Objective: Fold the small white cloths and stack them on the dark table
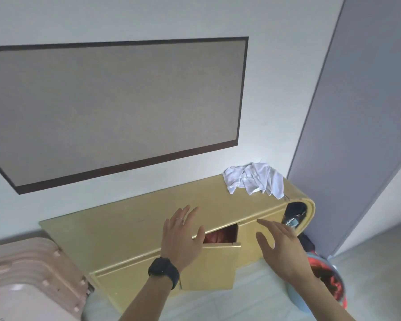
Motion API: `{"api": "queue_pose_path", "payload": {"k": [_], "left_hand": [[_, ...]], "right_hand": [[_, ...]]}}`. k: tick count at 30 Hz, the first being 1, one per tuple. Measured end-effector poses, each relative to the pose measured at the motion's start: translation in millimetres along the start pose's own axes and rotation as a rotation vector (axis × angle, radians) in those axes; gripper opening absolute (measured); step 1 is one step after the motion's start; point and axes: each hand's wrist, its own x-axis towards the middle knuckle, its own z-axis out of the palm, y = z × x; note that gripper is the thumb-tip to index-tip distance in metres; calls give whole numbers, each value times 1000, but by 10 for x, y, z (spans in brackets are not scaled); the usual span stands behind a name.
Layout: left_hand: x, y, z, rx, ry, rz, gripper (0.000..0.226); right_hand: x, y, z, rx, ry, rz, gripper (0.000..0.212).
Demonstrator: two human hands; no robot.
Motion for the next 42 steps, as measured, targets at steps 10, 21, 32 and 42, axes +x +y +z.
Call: {"api": "queue_pose_path", "payload": {"k": [10, 21, 32, 42], "left_hand": [[1435, -474, 1022, -11, -295, -72, 58], [2869, -727, 2071, 43, -448, -242, 60], [4019, -1181, 3144, 86, -618, -432, 67], [3987, -1420, 3527, 74, -717, -504, 72]], "right_hand": [[1205, 479, 975, -26, -255, 260, 38], [3028, 1380, 2008, -11, -532, 368, 40], [4876, 2137, 3361, -63, -608, 392, 37], [4932, 2375, 3766, -175, -595, 359, 24]]}}
